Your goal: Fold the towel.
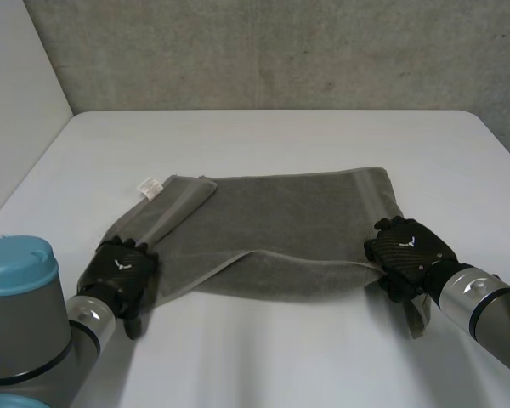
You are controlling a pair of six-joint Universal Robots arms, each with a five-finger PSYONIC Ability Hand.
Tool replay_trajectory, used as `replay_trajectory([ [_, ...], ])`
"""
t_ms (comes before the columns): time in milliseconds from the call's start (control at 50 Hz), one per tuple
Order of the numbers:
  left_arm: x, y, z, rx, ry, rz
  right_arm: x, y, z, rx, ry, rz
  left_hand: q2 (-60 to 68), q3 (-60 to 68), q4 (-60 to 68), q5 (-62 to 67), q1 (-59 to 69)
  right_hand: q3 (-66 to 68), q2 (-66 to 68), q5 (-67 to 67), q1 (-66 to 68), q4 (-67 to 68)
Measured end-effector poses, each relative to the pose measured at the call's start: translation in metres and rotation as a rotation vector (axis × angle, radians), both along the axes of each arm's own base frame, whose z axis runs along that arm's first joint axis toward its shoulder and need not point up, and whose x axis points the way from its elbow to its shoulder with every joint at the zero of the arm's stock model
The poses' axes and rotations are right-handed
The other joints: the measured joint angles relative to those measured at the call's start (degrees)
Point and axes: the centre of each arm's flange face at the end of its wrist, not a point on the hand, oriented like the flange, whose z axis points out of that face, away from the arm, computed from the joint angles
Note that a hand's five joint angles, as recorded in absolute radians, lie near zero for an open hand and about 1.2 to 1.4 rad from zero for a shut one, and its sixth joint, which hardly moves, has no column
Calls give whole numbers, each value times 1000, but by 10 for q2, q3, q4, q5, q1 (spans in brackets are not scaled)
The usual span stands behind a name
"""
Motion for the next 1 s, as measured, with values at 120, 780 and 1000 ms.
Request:
replay_trajectory([
  [120, 7, -6, 2, -16, -19, 24, 0, 0, 0, 0, 0, 0, 0, 0, 0, 0, 0, 0, 0, 0, 0, 0],
  [780, 19, -31, -1, -119, -92, 29, 1, -1, 1, -2, -4, -3, 634, 0, 0, 641, 589, 0, 0, 0, 0, 0],
  [1000, 12, -35, 38, -225, -36, 9, -6, -3, 13, 31, -12, -28, 635, 0, 0, 642, 589, 0, 0, 0, 0, 0],
])
